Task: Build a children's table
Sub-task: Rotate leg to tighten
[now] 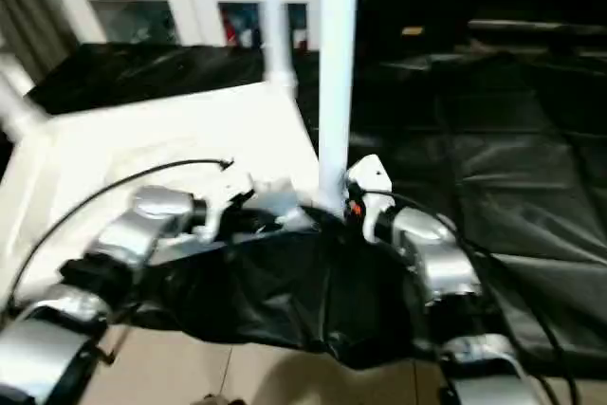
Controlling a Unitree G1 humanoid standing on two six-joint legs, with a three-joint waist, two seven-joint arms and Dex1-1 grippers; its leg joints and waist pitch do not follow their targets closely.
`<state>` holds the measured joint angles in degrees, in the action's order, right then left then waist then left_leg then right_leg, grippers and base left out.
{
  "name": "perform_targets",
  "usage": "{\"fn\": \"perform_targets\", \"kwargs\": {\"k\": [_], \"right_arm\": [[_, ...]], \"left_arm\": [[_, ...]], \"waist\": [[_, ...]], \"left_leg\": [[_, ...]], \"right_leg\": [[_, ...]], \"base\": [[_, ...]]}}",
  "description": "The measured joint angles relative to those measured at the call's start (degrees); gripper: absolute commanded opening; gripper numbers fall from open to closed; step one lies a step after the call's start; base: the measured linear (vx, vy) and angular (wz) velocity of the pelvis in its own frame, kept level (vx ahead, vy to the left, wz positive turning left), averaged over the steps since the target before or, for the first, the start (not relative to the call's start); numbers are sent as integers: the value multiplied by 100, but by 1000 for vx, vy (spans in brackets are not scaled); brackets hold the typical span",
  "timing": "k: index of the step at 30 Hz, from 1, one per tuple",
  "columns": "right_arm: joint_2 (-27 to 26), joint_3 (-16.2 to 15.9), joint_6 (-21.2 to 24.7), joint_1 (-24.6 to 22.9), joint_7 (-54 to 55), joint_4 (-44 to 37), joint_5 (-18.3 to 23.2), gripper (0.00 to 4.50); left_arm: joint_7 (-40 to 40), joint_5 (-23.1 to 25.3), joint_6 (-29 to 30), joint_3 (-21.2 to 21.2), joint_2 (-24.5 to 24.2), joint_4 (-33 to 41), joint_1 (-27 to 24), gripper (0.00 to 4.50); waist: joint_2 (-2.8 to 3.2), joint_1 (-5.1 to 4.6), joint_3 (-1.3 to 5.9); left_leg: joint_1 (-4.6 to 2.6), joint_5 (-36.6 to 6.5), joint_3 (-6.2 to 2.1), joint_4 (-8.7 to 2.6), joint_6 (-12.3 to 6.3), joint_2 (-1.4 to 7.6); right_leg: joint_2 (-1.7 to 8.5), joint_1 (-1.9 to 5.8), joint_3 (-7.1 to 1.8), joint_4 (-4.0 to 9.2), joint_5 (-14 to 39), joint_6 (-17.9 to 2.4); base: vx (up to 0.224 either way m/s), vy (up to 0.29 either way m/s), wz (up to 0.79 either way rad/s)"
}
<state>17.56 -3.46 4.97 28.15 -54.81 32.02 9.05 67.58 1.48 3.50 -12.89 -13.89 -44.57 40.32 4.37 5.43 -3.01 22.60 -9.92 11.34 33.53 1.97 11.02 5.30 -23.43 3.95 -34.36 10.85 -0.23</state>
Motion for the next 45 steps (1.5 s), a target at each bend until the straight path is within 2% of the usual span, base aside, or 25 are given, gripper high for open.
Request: {"fn": "perform_targets", "kwargs": {"k": [3, 7, 8, 14, 18, 23, 27, 32, 35, 36, 37, 38, 45], "right_arm": [[169, -16, 116, -71, -406, -100, 178, 379], [355, -30, 194, -117, -725, -211, 252, 351], [352, -35, 195, -117, -774, -211, 252, 332], [286, -48, 251, -118, -817, -211, 283, 284], [198, -35, 322, -174, -649, -280, 306, 274], [-401, 333, 178, -132, 1100, -24, 48, 272], [-950, 596, 111, 84, 2567, 345, -77, 272], [-1271, 765, 98, 261, 3727, 550, -222, 272], [-1281, 765, -12, 287, 3754, 590, -299, 272], [-1278, 767, -45, 277, 3727, 596, -294, 307], [-1278, 768, -64, 271, 3716, 601, -293, 307], [-1267, 769, -69, 270, 3684, 601, -292, 342], [-424, 315, 91, 181, 1865, 450, -266, 344]], "left_arm": [[213, -7, 21, -11, -118, 193, -103, 0], [355, -75, 55, -39, -201, 349, -238, 0], [359, -78, 60, -38, -209, 359, -252, 0], [377, -107, 151, -36, -220, 463, -318, 0], [276, -103, 163, -38, -203, 473, -332, 0], [-711, 73, 204, 24, 228, -46, 10, 0], [-1508, 200, 254, 93, 604, -475, 249, 0], [-2162, 275, 298, 104, 979, -792, 460, 0], [-2207, 276, 294, 105, 1009, -831, 479, 0], [-2189, 276, 280, 106, 1009, -846, 484, 0], [-2177, 276, 276, 111, 1009, -854, 486, 0], [-2153, 276, 269, 118, 1008, -859, 486, 0], [-1379, 222, 100, 105, 685, -725, 381, 0]], "waist": [[0, 21, 0], [0, 4, 0], [-4, -5, -3], [-5, -12, -3], [-5, -11, -3], [-15, -57, 4], [-15, -65, 5], [-2, -58, 15], [2, -55, 18], [4, -52, 20], [8, -51, 22], [13, -51, 26], [17, -32, 24]], "left_leg": [[40, -14, 3, 43, -21, -6], [39, -12, 7, 64, -19, -6], [36, -10, 7, 66, -14, -4], [31, -4, 7, 71, -5, -3], [32, -4, 7, 74, -6, -3], [22, -17, 7, 92, 23, -6], [-48, -20, 7, 82, 28, -9], [-58, -20, 7, 62, 30, -18], [-57, -20, 6, 62, 29, -20], [-57, -20, 6, 62, 29, -20], [-57, -20, 6, 62, 29, -20], [-57, -20, 5, 62, 29, -20], [-42, -19, 0, 56, 28, -10]], "right_leg": [[10, -21, -8, -4, -1, -3], [12, -23, -16, -18, -11, -15], [12, -23, -17, -26, -12, -15], [13, -28, -18, -54, -11, -14], [13, -29, -19, -55, -10, -12], [14, -25, -29, -64, -21, -12], [15, 35, -31, -59, -15, -3], [15, 56, -35, -38, -2, 19], [17, 58, -35, -37, -13, 2], [17, 59, -35, -37, -13, 1], [17, 59, -35, -37, -14, 0], [17, 58, -35, -37, -15, -1], [11, 47, -22, -40, -14, 4]], "base": [[0, 0, 0], [0, 0, 0], [0, 0, 0], [0, 0, 0], [0, 0, 0], [0, 0, 0], [0, 0, 0], [0, 0, 0], [0, 0, 0], [0, 0, 0], [0, 0, 0], [0, 0, 0], [0, 0, 0]]}}
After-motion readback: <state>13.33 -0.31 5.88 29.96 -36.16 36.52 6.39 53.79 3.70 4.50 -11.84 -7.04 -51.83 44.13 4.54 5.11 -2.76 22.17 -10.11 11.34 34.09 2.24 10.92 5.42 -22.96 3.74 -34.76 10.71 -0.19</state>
